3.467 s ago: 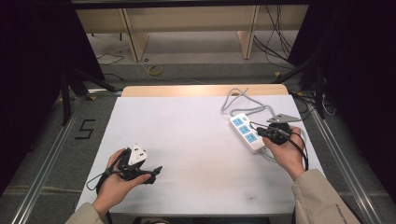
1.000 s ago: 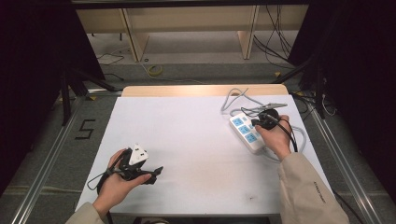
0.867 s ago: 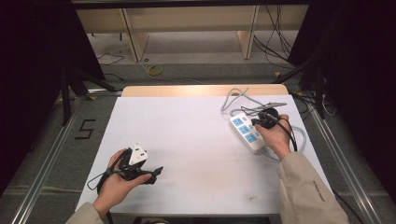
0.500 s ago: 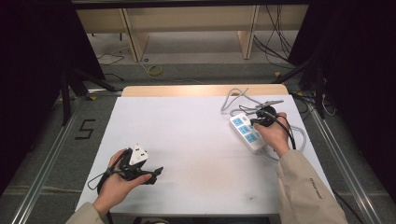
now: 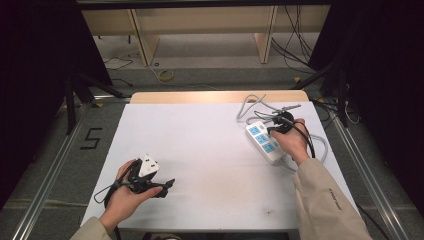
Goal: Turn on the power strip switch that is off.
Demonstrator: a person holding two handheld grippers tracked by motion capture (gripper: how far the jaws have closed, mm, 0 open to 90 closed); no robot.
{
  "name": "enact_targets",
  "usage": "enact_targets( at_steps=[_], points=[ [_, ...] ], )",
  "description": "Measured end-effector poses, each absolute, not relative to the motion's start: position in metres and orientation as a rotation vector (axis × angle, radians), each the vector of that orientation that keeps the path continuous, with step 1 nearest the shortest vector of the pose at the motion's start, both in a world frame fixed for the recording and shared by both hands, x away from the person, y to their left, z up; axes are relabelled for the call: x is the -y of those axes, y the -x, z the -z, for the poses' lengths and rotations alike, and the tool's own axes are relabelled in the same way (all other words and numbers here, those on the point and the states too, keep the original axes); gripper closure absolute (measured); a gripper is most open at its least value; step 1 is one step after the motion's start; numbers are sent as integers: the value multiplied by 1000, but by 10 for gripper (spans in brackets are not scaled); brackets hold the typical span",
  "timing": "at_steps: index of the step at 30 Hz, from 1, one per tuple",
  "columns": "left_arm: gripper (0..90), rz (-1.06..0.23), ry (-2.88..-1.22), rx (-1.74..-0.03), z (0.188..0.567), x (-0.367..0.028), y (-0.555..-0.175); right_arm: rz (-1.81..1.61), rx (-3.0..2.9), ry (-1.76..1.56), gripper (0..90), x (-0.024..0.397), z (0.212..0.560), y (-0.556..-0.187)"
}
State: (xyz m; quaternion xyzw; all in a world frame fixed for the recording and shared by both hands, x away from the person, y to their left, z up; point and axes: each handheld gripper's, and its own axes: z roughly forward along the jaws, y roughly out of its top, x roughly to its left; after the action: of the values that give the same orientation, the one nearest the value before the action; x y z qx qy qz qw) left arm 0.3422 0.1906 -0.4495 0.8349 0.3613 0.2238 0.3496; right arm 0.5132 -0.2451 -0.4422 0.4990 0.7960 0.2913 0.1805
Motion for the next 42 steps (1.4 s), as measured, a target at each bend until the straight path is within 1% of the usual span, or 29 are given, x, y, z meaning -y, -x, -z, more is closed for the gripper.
enact_targets(
  at_steps=[42],
  points=[
    [164, -579, -2161, -933, 449, -190, -342, -739, -2301, -1449, 900, 241, 443, -519]
  ],
)
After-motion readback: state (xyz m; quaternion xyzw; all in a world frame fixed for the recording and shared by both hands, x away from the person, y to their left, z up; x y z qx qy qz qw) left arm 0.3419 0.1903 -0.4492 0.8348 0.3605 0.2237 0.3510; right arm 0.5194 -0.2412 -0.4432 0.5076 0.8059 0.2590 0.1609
